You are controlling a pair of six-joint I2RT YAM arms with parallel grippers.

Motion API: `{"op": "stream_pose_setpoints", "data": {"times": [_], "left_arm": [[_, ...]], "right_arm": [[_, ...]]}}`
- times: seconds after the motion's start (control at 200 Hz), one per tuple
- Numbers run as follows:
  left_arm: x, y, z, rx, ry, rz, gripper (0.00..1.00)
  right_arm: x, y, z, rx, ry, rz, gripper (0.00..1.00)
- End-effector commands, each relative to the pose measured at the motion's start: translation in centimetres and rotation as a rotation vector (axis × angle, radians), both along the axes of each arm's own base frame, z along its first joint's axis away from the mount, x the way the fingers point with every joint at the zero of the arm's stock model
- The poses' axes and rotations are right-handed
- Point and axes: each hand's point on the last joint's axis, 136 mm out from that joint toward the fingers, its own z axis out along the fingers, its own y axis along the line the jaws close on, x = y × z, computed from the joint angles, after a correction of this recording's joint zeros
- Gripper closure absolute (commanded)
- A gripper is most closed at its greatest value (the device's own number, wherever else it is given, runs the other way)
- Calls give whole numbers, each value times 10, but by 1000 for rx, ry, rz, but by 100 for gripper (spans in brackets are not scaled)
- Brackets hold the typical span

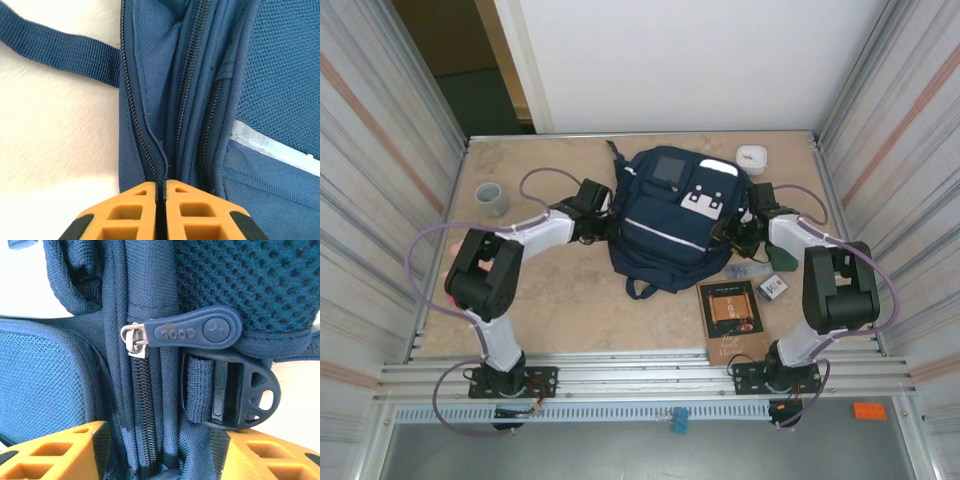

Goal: Pack the student bag

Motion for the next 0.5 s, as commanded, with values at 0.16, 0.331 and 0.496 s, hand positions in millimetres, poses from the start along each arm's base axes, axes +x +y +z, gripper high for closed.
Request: {"op": "stream_pose_setpoints", "data": {"times": [0.16, 0.331, 0.496], "left_arm": [[-88, 48, -8, 96, 108, 28, 93], [-140, 67, 0, 144, 121, 38, 91], [-163, 80, 34, 231, 10, 27, 73]], "right_arm": [[-9, 80, 10, 61, -48, 158, 48], [-50, 112, 8, 29, -29, 209, 48], [-72, 108, 28, -32, -100, 185, 40]]}}
